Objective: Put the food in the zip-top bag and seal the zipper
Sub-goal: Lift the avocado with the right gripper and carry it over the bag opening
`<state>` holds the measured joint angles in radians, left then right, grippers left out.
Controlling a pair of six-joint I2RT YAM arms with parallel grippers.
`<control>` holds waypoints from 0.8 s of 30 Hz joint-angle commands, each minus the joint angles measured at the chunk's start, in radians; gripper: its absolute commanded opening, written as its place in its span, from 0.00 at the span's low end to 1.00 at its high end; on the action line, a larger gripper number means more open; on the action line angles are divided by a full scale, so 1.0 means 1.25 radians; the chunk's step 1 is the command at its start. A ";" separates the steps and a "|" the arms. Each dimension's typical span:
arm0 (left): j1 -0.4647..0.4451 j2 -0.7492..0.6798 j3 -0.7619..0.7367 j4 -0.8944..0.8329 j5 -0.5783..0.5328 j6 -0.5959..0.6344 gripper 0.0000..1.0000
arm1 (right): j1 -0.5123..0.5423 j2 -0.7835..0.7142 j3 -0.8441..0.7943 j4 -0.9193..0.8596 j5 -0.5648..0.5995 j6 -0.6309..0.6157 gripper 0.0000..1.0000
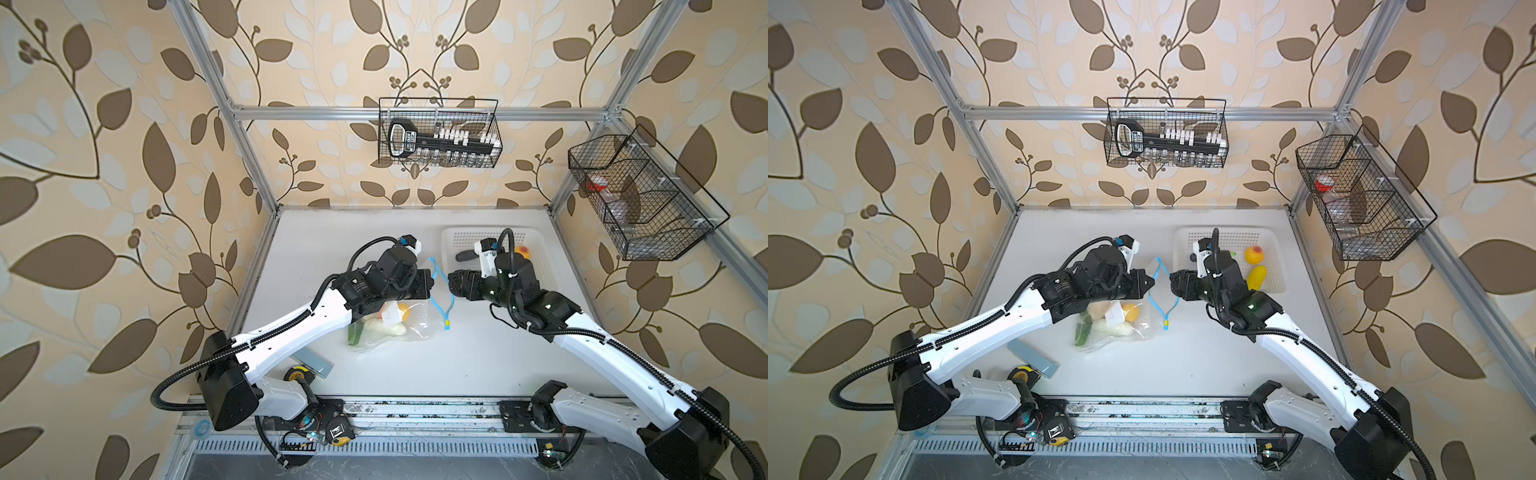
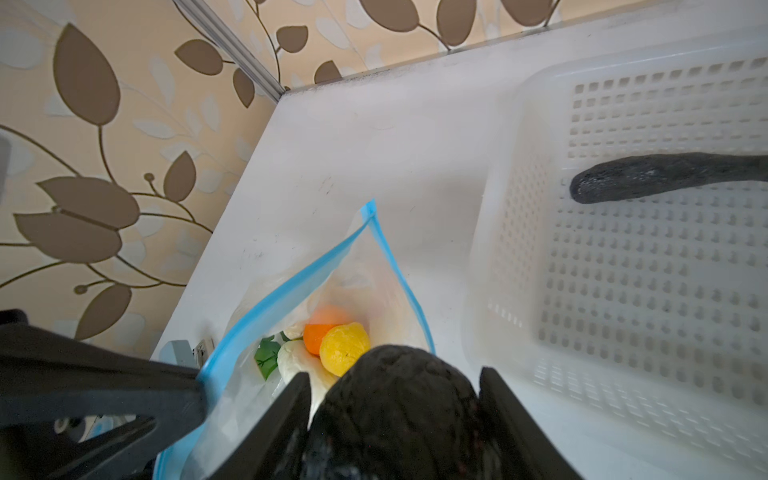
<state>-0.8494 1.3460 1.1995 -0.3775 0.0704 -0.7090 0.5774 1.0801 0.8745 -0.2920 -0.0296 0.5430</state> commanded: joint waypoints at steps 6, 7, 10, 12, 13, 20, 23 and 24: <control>0.008 0.002 0.046 -0.018 -0.033 -0.004 0.00 | 0.050 0.032 -0.042 0.061 0.060 -0.014 0.45; 0.008 0.004 0.049 -0.022 -0.033 -0.003 0.00 | 0.051 0.035 -0.047 0.064 0.062 -0.017 0.45; 0.008 0.008 0.054 -0.029 -0.037 -0.005 0.00 | 0.053 0.045 -0.051 0.066 0.057 -0.020 0.45; 0.008 0.008 0.056 -0.031 -0.040 -0.010 0.00 | 0.058 0.048 -0.054 0.072 0.055 -0.024 0.45; 0.007 0.008 0.057 -0.033 -0.043 -0.014 0.00 | 0.061 0.047 -0.054 0.076 0.057 -0.026 0.45; 0.007 0.010 0.068 -0.048 -0.068 -0.027 0.00 | 0.080 0.057 -0.063 0.101 0.053 -0.033 0.46; 0.006 0.009 0.068 -0.053 -0.079 -0.033 0.00 | 0.089 0.062 -0.069 0.109 0.048 -0.032 0.46; 0.007 0.009 0.066 -0.055 -0.085 -0.033 0.00 | 0.090 0.064 -0.071 0.112 0.044 -0.030 0.46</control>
<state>-0.8494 1.3636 1.2427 -0.4324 0.0128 -0.7357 0.6800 1.1511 0.8066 -0.1879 0.0261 0.5186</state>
